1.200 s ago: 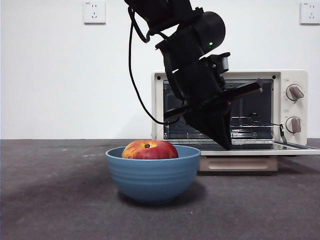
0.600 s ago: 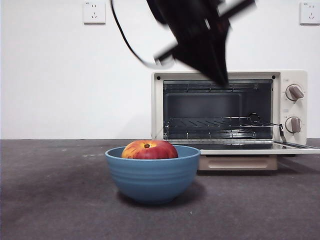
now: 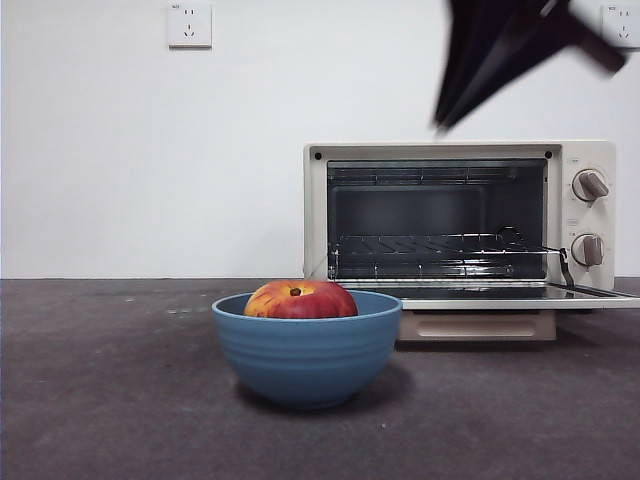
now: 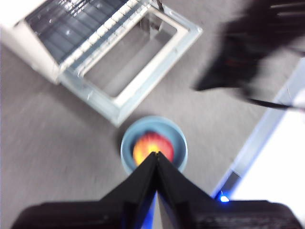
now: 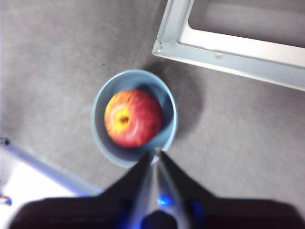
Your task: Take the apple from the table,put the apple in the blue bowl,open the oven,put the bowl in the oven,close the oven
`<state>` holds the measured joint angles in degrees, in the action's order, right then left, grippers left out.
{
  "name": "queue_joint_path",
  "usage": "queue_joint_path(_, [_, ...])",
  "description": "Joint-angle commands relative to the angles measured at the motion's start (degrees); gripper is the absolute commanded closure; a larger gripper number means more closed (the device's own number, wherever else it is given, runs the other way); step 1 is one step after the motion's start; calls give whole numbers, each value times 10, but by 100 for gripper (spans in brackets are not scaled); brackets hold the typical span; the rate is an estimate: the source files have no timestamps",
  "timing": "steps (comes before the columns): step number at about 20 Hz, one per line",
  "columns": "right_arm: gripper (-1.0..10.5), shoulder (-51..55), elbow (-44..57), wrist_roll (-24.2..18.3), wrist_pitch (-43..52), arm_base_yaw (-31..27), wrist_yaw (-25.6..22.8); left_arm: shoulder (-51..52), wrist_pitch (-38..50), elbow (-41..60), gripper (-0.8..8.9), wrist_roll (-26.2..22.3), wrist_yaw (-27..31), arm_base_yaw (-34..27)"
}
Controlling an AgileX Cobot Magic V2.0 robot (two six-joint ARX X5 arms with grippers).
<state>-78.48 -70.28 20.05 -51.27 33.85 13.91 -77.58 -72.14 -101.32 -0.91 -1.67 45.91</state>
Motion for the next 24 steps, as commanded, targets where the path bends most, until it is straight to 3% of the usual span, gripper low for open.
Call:
queue_joint_path(1, [748,-57,2,14,21,18,-6,29,-33,4,819,-5,2,2])
queue_joint_path(3, [748,-97,2,15,42,37,-13,56,-34,5,819,5,2,2])
queue_joint_path(7, [753,-158,2,42,54,62,-85,97,-34,6,819,9,2,2])
queue_joint_path(15, [766,-228,2,44,80,63,-91,165,-34,12,819,15,2,2])
queue_joint_path(18, [892,-245,2,44,82,63,-92,195,-34,53,819,18,2,2])
queue_joint_path(20, [892,-245,2,45,86,63,-94,219,-34,102,819,25,3,1])
queue_joint_path(23, [903,-242,1,59,91,63,-95,251,-34,172,819,50,52,0])
queue_joint_path(24, [953,-240,1,59,90,63,-94,258,-34,191,819,60,75,0])
